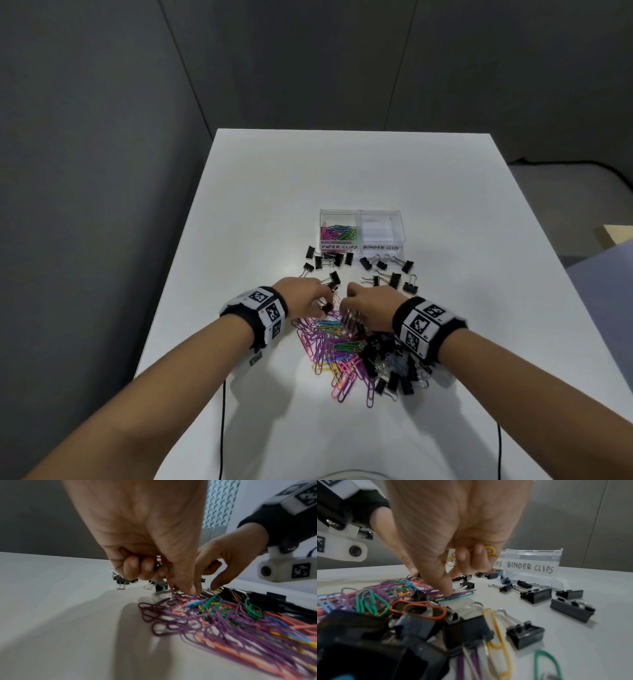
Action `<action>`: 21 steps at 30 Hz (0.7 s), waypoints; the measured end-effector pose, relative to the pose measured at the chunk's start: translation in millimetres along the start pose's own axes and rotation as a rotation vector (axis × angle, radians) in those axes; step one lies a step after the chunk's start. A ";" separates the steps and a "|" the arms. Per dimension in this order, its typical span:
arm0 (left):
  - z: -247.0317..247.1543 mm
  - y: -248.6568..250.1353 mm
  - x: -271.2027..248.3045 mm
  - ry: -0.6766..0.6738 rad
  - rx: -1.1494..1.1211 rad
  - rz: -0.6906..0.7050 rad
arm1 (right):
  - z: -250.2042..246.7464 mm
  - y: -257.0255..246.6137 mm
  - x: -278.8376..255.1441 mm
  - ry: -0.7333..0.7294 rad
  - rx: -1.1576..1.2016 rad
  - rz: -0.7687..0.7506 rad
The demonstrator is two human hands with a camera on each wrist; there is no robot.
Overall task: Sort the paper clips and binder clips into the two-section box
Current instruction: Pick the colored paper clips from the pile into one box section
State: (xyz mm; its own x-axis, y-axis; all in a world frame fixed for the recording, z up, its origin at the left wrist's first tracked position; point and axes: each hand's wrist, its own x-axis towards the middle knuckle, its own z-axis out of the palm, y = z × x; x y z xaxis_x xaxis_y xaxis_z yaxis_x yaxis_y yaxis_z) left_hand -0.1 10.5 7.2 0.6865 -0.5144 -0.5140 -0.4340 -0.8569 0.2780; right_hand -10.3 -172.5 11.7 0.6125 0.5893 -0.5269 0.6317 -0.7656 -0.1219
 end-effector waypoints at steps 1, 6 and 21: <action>-2.1 -1.3 0.3 0.043 -0.013 -0.011 | -0.1 0.8 -0.9 0.004 0.003 0.006; -9.4 -12.0 -3.8 0.242 -0.074 -0.043 | 1.2 7.6 -4.0 0.034 0.000 0.041; 13.2 17.8 15.1 0.122 -0.043 -0.114 | 9.7 11.2 -4.1 0.087 0.032 0.157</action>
State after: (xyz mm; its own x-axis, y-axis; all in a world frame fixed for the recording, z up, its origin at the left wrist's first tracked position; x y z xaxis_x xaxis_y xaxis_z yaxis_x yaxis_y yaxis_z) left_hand -5.1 -12.0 -6.3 0.7965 -0.4119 -0.4426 -0.3259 -0.9091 0.2596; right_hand -10.4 -185.9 4.3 0.7423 0.4806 -0.4670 0.5102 -0.8571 -0.0710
